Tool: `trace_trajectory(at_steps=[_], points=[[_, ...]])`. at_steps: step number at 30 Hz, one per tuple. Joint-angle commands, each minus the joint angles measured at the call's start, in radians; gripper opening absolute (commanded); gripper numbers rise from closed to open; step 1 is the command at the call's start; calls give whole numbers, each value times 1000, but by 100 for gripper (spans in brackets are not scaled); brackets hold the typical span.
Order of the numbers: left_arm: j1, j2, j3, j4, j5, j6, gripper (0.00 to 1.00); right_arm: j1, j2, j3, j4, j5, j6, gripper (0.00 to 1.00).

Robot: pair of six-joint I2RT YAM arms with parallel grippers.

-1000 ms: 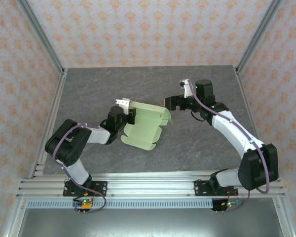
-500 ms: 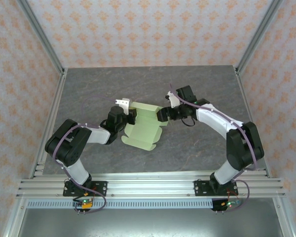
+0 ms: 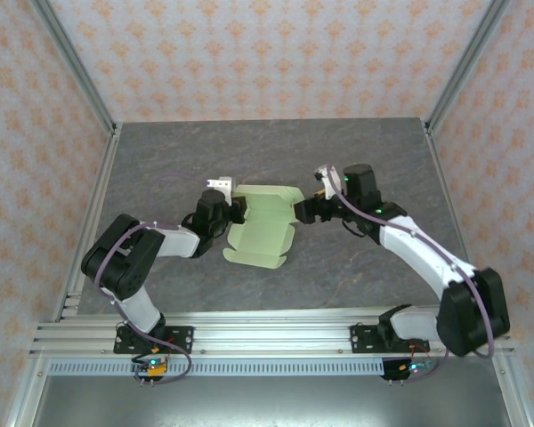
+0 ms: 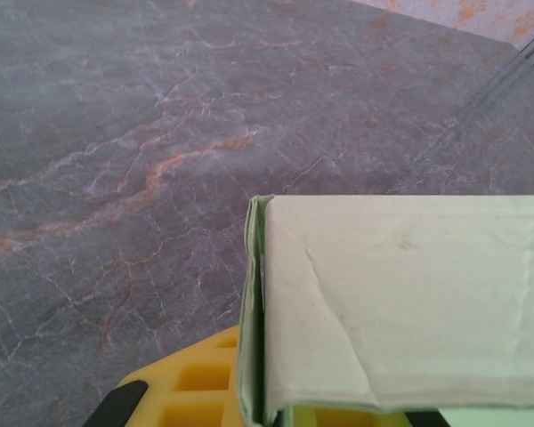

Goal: Fold the paper box

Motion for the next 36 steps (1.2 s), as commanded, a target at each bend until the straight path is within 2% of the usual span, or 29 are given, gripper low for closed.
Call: trace_trajectory(at_steps=[1,2,5,7,11,13,15,18,25,30,34,36], points=[[2,-50,38,-84,11,-66,0,-56,-65,-62,95,-35,-94,87],[9,-54,43,-96,22,-78,0,-66,-80,-67,75,-54,-125,87],[30,-60,77,-135,91,-123,0,-64,-80,-28,-110,-143,-357,86],[37,-61,110,-167,150,-134,0,-62,-90,-46,-110,-138,-412,87],[37,-68,139,-185,217,-133,0,-64,-110,-111,69,-17,-387,87],[37,-64,150,-201,234,-131,0,-68,-71,-96,96,6,-402,83],[36,-63,151,-204,248,-127,0,-67,-3,-63,117,-28,-416,80],[34,-70,142,-194,239,-124,0,-66,49,-54,236,-67,-354,75],[19,-84,145,-225,215,-121,0,-50,55,-115,457,-80,-240,71],[14,-65,162,-215,219,-149,0,25,92,-110,463,-82,-217,72],[14,-71,164,-215,186,-156,0,12,70,-118,452,-132,-182,73],[17,-61,178,-226,198,-152,0,-19,34,-109,419,-214,-134,75]])
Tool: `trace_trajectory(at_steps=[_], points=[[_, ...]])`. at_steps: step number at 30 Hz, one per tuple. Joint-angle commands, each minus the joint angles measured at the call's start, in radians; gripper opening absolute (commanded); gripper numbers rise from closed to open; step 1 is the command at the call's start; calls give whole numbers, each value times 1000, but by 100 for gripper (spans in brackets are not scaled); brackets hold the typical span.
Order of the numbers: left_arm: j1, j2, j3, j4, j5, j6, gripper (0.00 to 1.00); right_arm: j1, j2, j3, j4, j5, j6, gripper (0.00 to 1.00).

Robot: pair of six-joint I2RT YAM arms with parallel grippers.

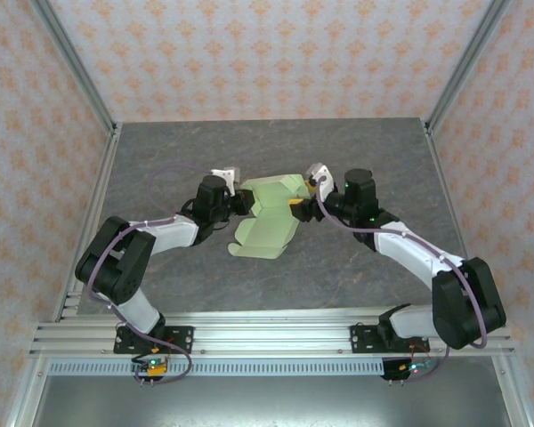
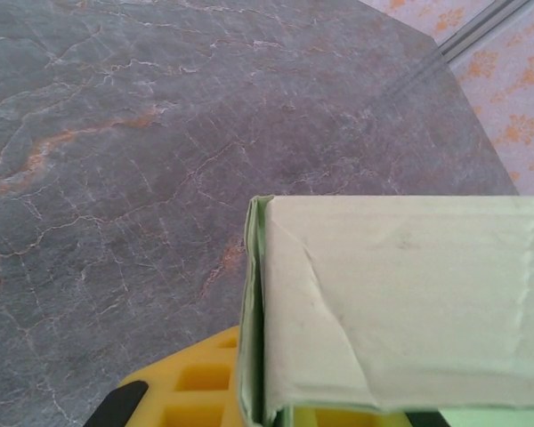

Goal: Fold the paper box

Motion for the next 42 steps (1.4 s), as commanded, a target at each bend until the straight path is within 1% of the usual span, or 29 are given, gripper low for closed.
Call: trace_trajectory(at_steps=[1,3,4,6,7,10,13,16,17,19,20,21,24,28,32,34,36,37,39,41,42], points=[[-1,-10,53,-16,-5,-9,0,-48,-64,4,-2,-152,87,75],[4,0,64,-23,9,-7,0,-82,-103,6,-10,-237,141,78],[5,4,66,-22,13,-12,0,-102,-120,7,-11,-258,169,78],[6,11,66,-14,16,-24,0,-142,-127,11,-18,-264,223,74],[6,18,68,-5,26,-46,0,-167,-129,10,-14,-251,277,72],[6,36,79,3,69,-77,0,-232,-129,-18,97,-295,419,71],[5,37,64,16,71,-82,0,-257,-117,-15,109,-318,430,72],[5,41,43,77,91,-91,0,-267,-82,3,97,-318,439,72],[5,44,45,85,104,-91,0,-266,-63,14,83,-329,438,70],[5,50,54,77,119,-88,0,-263,-15,45,60,-400,421,64],[5,53,56,74,116,-88,0,-254,7,60,42,-431,402,62],[6,53,55,76,115,-91,0,-241,19,69,17,-434,382,62],[5,72,72,75,124,-104,0,-188,31,91,-71,-402,310,63],[6,77,81,68,124,-105,0,-154,50,84,-58,-364,303,64],[3,88,92,56,121,-113,0,-110,67,81,-57,-263,268,62],[3,87,94,52,121,-114,0,-95,73,76,-53,-218,239,57],[2,76,87,44,97,-112,0,-86,81,76,-50,-170,216,50],[-1,73,85,39,84,-107,0,-81,84,76,-50,-152,208,48],[-2,74,90,19,74,-97,0,-66,86,75,-51,-129,195,49],[-4,76,96,2,70,-89,0,-49,86,73,-55,-98,178,52],[-5,75,97,-4,61,-88,0,-37,87,69,-50,-63,172,55]])
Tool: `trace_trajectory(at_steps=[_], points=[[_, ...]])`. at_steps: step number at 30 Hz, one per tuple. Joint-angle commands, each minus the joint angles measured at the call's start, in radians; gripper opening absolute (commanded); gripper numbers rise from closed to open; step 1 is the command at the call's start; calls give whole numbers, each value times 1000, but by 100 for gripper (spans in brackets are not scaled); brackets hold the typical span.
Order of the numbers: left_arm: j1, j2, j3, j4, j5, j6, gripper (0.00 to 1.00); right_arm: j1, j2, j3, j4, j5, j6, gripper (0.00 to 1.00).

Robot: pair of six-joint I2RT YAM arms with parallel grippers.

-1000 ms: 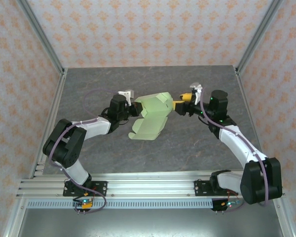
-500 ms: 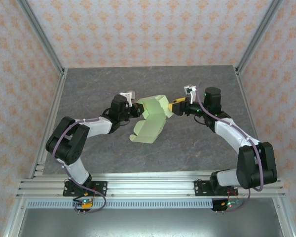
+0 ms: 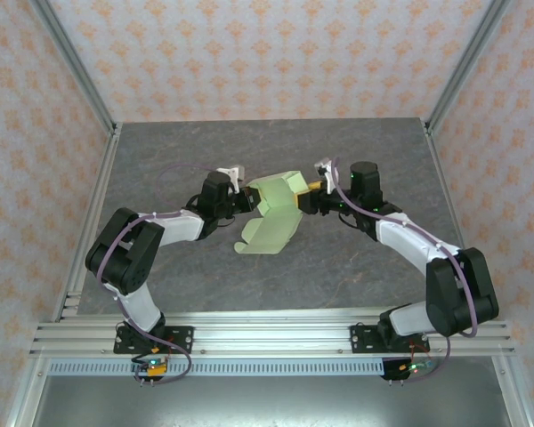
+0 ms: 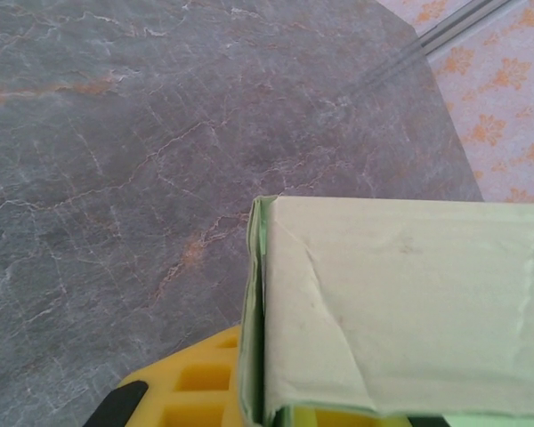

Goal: Fold the paper box

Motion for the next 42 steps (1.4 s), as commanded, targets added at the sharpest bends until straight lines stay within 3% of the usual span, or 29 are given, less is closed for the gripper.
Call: trace_trajectory(at_steps=[1,4,9,13,15,19,22,27,32,37,40,42], points=[[-9,-13,29,-19,-42,9,0,40,13,4,29,134,-53,58],[-16,-14,26,-30,-89,0,0,97,0,-68,175,349,16,60],[-24,-1,17,-37,-133,-14,0,159,30,-87,211,464,-3,59],[-27,19,21,-39,-147,-21,0,160,42,-64,174,341,-48,62],[-28,21,27,-48,-150,-9,0,147,32,-64,175,256,-40,75],[-26,29,39,-64,-142,16,0,81,-6,-29,123,25,28,82],[-27,33,59,-94,-117,53,0,46,-67,-34,106,-2,61,83],[-26,28,67,-116,-88,62,0,-95,-110,-89,280,-84,305,82],[-29,46,70,-99,-43,47,0,-115,-155,-87,181,-140,240,83],[-30,40,73,-103,-34,50,0,-129,-180,-128,181,-18,268,77],[-30,25,75,-122,-36,62,0,-135,-147,-108,124,-57,218,59],[-31,21,82,-136,-28,62,0,-120,-125,-104,124,-112,199,53]])
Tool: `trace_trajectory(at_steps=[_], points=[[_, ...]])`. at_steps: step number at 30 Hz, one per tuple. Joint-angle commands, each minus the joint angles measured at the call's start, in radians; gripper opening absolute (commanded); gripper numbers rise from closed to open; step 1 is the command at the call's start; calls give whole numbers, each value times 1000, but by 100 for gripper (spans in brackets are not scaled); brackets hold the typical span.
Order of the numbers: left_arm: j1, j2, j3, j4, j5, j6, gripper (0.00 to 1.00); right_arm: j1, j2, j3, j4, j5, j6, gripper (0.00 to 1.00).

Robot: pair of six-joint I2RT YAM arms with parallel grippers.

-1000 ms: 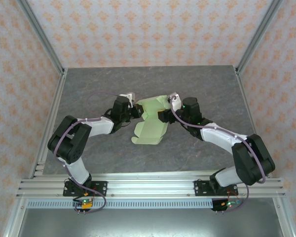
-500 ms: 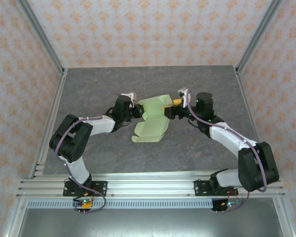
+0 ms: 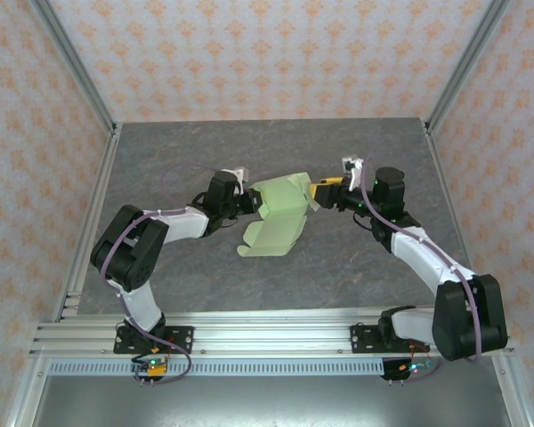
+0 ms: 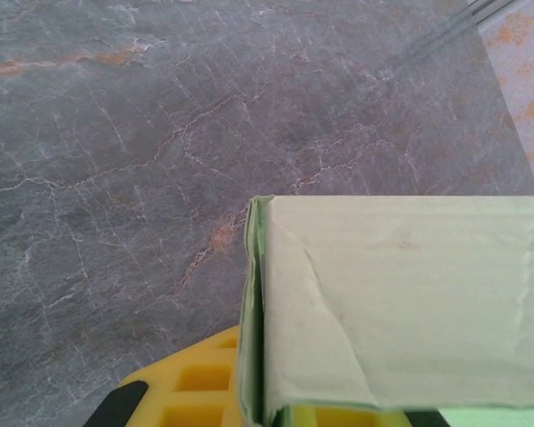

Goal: Fold the paper box

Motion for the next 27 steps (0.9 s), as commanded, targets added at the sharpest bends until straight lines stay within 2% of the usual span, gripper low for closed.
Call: trace_trajectory(at_steps=[1,5,10,15,20,23,27], points=[[-11,-19,35,-35,31,27,0,28,26,13,-30,-64,-62,52],[-16,-36,33,-46,21,58,0,106,38,52,-164,27,-194,45],[-22,-35,43,-81,17,59,0,141,74,78,-165,68,-242,37],[-24,-49,31,-84,-10,46,0,182,110,95,-173,190,-293,37],[-31,-60,19,-79,-51,38,0,227,119,46,-104,454,-303,40],[-44,-56,17,-93,-109,1,0,264,140,34,-67,573,-340,42],[-60,-27,12,-97,-166,-30,0,319,173,1,34,800,-317,43]])
